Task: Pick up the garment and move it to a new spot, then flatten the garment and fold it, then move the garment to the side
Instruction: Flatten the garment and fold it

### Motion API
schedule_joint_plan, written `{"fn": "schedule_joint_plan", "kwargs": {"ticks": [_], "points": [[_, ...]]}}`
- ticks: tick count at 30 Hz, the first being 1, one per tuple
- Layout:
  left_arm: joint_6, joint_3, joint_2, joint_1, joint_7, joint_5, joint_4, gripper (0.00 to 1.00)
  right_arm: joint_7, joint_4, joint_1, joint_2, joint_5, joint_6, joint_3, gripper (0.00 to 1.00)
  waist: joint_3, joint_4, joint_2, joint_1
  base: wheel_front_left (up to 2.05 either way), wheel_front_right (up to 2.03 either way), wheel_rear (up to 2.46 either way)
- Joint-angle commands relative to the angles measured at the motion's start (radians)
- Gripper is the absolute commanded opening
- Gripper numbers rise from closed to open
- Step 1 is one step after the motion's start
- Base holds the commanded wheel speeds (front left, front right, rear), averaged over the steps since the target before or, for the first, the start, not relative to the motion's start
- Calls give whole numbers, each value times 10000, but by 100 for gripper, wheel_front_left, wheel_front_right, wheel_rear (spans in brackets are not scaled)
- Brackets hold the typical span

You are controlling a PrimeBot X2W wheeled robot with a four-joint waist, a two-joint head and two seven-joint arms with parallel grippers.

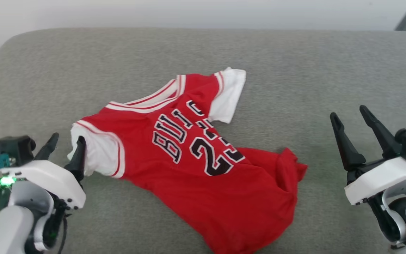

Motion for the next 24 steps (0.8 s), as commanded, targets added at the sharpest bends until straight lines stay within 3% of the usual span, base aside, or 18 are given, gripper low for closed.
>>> {"fn": "schedule_joint_plan", "kwargs": {"ticks": [1, 5, 17, 24], "points": [[-58, 30, -135, 170, -340, 147, -69, 100, 60, 54, -164, -110, 37, -3, 66, 100, 22, 232, 0, 0, 0, 0, 0], [-81, -132, -415, 478, -1105, 348, 9, 100, 302, 303, -491, -414, 171, -3, 353, 100, 70, 610, 0, 0, 0, 0, 0], [-251, -659, -1021, 490, -1643, 593, 742, 100, 708, 1297, -1865, -1364, 600, -3, 1469, 100, 280, 1672, 0, 0, 0, 0, 0], [-382, -737, -1341, 359, -2622, 914, 852, 100, 1137, 2228, -2666, -1836, 1078, -3, 2256, 100, 397, 2170, 0, 0, 0, 0, 0]]}}
